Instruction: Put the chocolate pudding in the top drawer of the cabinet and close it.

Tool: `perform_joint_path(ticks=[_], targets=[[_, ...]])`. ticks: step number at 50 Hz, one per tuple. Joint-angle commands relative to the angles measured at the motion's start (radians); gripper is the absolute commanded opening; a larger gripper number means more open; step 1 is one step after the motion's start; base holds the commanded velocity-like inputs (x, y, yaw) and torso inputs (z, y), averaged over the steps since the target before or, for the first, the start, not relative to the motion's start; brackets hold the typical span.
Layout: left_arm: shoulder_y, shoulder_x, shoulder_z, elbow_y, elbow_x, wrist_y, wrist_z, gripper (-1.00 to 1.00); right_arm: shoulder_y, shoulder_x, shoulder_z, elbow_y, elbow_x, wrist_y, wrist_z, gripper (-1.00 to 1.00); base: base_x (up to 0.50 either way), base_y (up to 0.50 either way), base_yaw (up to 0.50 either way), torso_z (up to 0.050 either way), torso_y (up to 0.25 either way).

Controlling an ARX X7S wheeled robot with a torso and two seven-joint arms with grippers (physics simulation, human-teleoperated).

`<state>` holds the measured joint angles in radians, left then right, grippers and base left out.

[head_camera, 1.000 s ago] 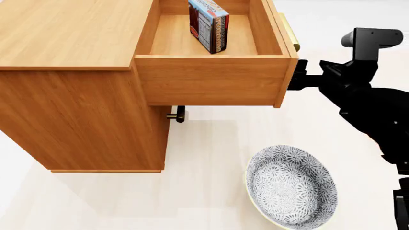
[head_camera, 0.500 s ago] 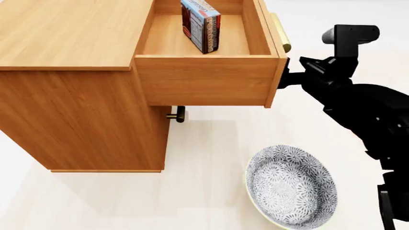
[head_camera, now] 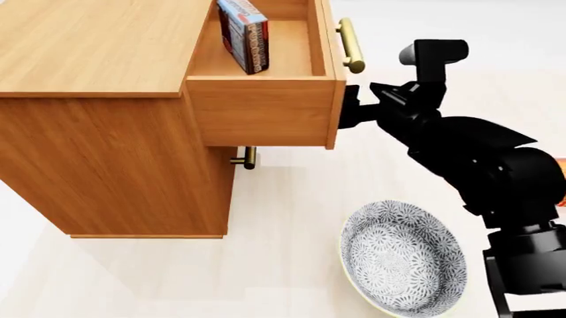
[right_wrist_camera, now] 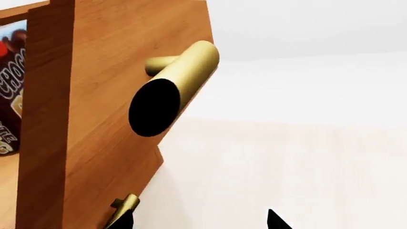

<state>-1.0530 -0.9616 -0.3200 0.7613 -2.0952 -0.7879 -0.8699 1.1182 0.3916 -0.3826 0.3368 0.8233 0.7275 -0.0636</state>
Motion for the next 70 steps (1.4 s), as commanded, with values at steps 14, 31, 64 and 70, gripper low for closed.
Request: perform_joint_path(ticks=[14, 31, 64, 70], targets=[[0.023, -0.015, -0.023, 0.020, -0.023, 0.015, -0.028, 1.00, 0.069, -0.118, -0.049, 0.082, 0.022, -0.042, -0.089, 1.00, 0.00, 0.00, 0.00, 0.000, 0.000], [0.017, -0.039, -0.027, 0.027, -0.048, 0.028, -0.048, 1.00, 0.112, -0.212, -0.087, 0.188, 0.004, -0.091, -0.149, 1.00, 0.00, 0.00, 0.00, 0.000, 0.000], [0.042, -0.074, -0.058, 0.046, -0.087, 0.040, -0.090, 1.00, 0.151, -0.333, -0.140, 0.244, 0.036, -0.109, -0.210, 1.00, 0.00, 0.00, 0.00, 0.000, 0.001], [0.056, -0.073, -0.072, 0.047, -0.086, 0.037, -0.089, 1.00, 0.160, -0.349, -0.151, 0.244, 0.050, -0.109, -0.213, 1.00, 0.00, 0.00, 0.00, 0.000, 0.000]])
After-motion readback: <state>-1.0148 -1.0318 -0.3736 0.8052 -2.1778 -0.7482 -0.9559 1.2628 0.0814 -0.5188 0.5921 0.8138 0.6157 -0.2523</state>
